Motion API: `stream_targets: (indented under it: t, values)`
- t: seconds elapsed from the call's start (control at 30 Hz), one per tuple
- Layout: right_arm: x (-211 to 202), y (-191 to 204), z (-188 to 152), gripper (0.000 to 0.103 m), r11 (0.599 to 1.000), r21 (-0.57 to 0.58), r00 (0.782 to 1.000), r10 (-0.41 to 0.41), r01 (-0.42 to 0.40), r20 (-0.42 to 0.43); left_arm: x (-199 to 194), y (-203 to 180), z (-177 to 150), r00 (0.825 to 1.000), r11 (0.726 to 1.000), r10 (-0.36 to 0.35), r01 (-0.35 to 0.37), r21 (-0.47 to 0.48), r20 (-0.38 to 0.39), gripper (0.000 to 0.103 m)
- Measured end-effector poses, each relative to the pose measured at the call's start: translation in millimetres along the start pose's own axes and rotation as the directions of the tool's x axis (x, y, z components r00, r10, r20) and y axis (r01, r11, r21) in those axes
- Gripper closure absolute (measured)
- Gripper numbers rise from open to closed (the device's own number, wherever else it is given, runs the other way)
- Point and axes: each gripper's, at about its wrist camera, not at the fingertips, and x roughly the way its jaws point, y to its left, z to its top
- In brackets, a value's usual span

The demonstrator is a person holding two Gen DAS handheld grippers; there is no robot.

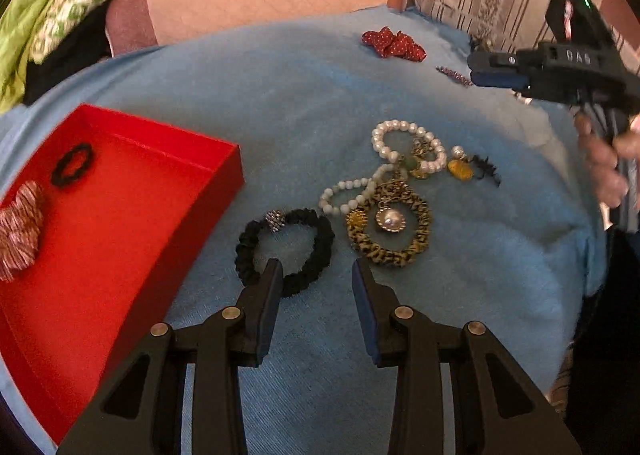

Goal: Organize jewelry
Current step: 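Grasp the black beaded bracelet with the left tool while the right tool grasps the pearl bracelet, then lift the pearl bracelet with the right tool, pulling it free of the tangle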

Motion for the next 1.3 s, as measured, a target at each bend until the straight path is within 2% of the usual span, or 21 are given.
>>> stream_targets:
  t: [0.07,0.13,0.17,0.2,0.23,0.27,0.33,0.43,0.53,0.63,0.73,0.8,0.83,0.97,1.1,1.17,1.27,1.3]
  values:
    - [4.7,-0.7,-0.1,0.066,1.000,0.004,1.000,-0.006,0.006,-0.014,4.5,-1.7,1.6,0.999,0.999,0.034,-0.034,0.002,0.002,0.069]
    - [9.0,-2.0,-0.4,0.066,1.000,0.005,1.000,-0.010,0.010,-0.027,11.9,-6.2,3.5,0.995,0.994,0.100,-0.100,0.033,-0.008,0.069]
    - [12.1,-1.1,-0.6,0.066,1.000,0.007,0.999,-0.009,0.009,-0.043,13.2,-8.3,4.7,0.993,0.992,0.117,-0.117,0.043,0.001,0.072]
    - [15.5,0.6,-1.2,0.066,1.000,-0.002,0.998,-0.009,0.009,-0.056,14.1,-9.3,7.0,0.993,0.992,0.118,-0.118,0.041,0.005,0.085]
    - [19.3,3.6,-2.1,0.066,1.000,-0.016,0.998,-0.015,0.014,-0.069,15.3,-11.9,9.8,0.994,0.993,0.113,-0.113,0.042,0.007,0.094]
    - [22.2,5.5,-3.0,0.066,0.999,-0.029,0.997,-0.021,0.019,-0.078,15.1,-14.6,12.1,0.993,0.992,0.118,-0.119,0.048,0.013,0.095]
    - [29.8,11.1,-5.5,0.071,0.998,-0.060,0.994,-0.035,0.029,-0.100,11.3,-15.5,16.1,0.993,0.993,0.108,-0.110,0.040,0.038,0.096]
    - [42.8,17.7,-7.6,0.074,0.994,-0.099,0.989,-0.068,0.055,-0.131,-1.1,-9.9,25.6,0.994,0.998,0.056,-0.055,-0.016,0.096,0.096]
    - [55.8,23.0,-8.3,0.074,0.984,-0.148,0.982,-0.119,0.098,-0.147,-18.9,-5.2,35.4,0.981,0.998,0.026,-0.013,-0.067,0.191,0.095]
    - [70.1,30.4,-11.3,0.074,0.966,-0.213,0.970,-0.182,0.146,-0.163,-29.4,-0.8,41.1,0.967,0.995,0.042,-0.017,-0.101,0.250,0.095]
    - [86.5,35.8,-20.1,0.076,0.937,-0.292,0.947,-0.257,0.195,-0.194,-30.4,4.4,44.2,0.964,0.992,0.052,-0.020,-0.125,0.260,0.095]
    - [86.2,38.0,-20.0,0.082,0.925,-0.312,0.944,-0.280,0.215,-0.178,-30.7,6.7,45.3,0.963,0.990,0.062,-0.027,-0.136,0.261,0.095]
    - [85.0,36.7,-18.4,0.089,0.928,-0.301,0.945,-0.277,0.217,-0.174,-31.1,7.8,46.4,0.962,0.990,0.066,-0.029,-0.140,0.263,0.095]
    - [69.7,26.6,-8.8,0.089,0.969,-0.196,0.973,-0.183,0.153,-0.142,-32.8,9.0,46.6,0.960,0.989,0.057,-0.017,-0.147,0.275,0.095]
    - [39.2,30.4,0.9,0.089,0.985,-0.151,0.996,-0.085,0.079,-0.033,-39.6,13.1,45.1,0.954,0.986,0.043,0.007,-0.166,0.296,0.095]
    - [25.2,32.7,4.1,0.089,0.990,-0.139,0.999,-0.033,0.036,0.023,-42.5,15.0,44.9,0.950,0.985,0.052,0.003,-0.174,0.307,0.095]
    - [11.8,38.1,4.9,0.090,0.989,-0.143,0.997,-0.009,0.020,0.077,-43.9,17.5,45.0,0.949,0.982,0.042,0.019,-0.189,0.313,0.095]
    - [8.2,38.2,5.7,0.097,0.990,-0.141,0.996,0.002,0.010,0.089,-43.7,17.8,45.4,0.949,0.982,0.047,0.013,-0.190,0.311,0.095]
